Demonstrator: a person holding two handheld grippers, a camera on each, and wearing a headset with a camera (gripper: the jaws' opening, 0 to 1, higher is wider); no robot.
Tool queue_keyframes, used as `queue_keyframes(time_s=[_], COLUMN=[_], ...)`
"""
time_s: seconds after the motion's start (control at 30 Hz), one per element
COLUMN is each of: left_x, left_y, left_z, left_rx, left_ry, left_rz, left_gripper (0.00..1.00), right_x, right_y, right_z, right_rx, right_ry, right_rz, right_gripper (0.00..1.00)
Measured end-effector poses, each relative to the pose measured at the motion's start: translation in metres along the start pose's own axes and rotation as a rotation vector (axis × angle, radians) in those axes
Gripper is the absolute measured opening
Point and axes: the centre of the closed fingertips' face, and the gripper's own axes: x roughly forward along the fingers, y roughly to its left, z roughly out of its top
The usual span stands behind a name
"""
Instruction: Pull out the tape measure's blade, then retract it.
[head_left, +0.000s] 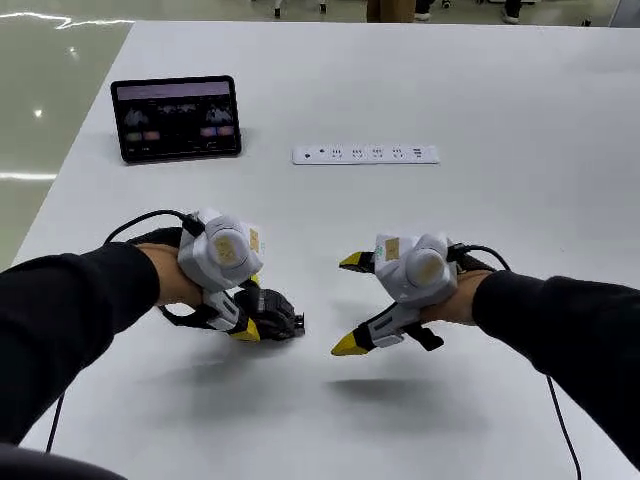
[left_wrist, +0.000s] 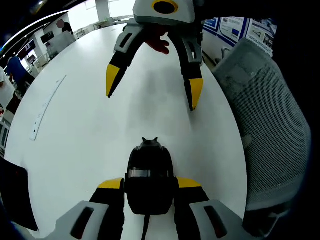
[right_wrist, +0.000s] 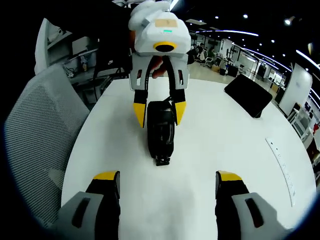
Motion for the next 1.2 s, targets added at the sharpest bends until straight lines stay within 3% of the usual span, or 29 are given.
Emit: queue_keyframes(time_s=[0.23, 0.5, 0.57, 0.87, 1.2], left_x=[-0.001, 0.000, 0.000, -0.001, 0.000], left_y=[0.001, 0.001, 0.002, -0.001, -0.001], left_z=[-0.002, -0.003, -0.002, -0.001, -0.002], left_rx=[-0.022, -0.031, -0.088, -0.062, -0.038], left_ry=[0.002, 0.012, -0.016, -0.024, -0.021], left_rz=[0.000, -0.010, -0.015, -0.008, -0.018], left_gripper=[0.33, 0.33, 0.33, 0.33, 0.33], right_x=[0.019, 0.039, 0.042, 0.050, 0.059], right_y=[0.004, 0.007, 0.009, 0.009, 0.009], right_z=[-0.001, 0.004, 0.003, -0.004, -0.003], right_rx=[-0.012, -0.006, -0.013, -0.006, -0.038], right_ry=[0.033, 0.048, 0.058, 0.091, 0.106], right_rz=[0.032, 0.064, 0.078, 0.108, 0.112], right_gripper=[0.54, 0.40, 0.37, 0.20, 0.13])
